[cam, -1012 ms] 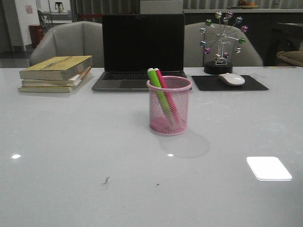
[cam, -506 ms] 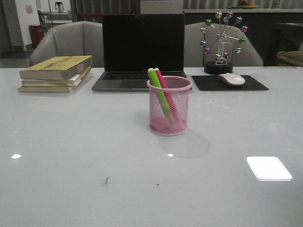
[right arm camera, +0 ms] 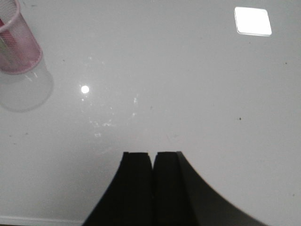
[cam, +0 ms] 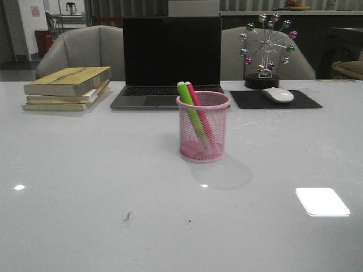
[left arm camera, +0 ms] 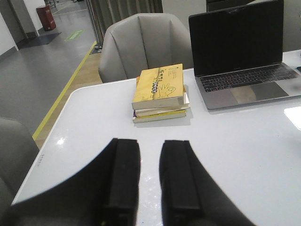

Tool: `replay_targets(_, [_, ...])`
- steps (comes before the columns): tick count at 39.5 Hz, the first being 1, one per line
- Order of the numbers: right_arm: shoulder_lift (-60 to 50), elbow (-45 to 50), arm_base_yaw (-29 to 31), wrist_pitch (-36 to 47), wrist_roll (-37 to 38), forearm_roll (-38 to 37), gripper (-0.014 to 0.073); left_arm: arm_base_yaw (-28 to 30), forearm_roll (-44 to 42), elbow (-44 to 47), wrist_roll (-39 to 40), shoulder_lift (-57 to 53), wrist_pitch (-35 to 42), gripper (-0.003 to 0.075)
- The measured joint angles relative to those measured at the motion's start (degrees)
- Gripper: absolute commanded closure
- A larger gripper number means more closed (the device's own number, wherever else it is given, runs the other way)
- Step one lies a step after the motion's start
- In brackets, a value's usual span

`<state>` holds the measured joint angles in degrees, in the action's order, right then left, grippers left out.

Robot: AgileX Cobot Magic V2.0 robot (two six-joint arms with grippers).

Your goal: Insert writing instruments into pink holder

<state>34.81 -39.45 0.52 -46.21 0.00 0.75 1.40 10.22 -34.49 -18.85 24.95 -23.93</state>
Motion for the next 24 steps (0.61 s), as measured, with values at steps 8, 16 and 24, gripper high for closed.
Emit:
replay_targets(8, [-9.3, 4.0, -1.0, 7.4, 0.0, 0.5, 0.0573, 0.0, 0.0, 0.0, 0.0, 0.0, 0.0, 0.0505])
replay_targets(16, [-22.9, 12.1, -1.1, 18.5, 0.0, 0.5, 0.0573, 0.0, 0.0, 0.0, 0.0, 0.0, 0.0, 0.0505])
replay_targets(24, [-34.2, 20.7, -1.1, 30.8, 0.0, 0.5, 0.0573, 0.0, 0.0, 0.0, -0.1, 0.0, 0.0, 0.0505])
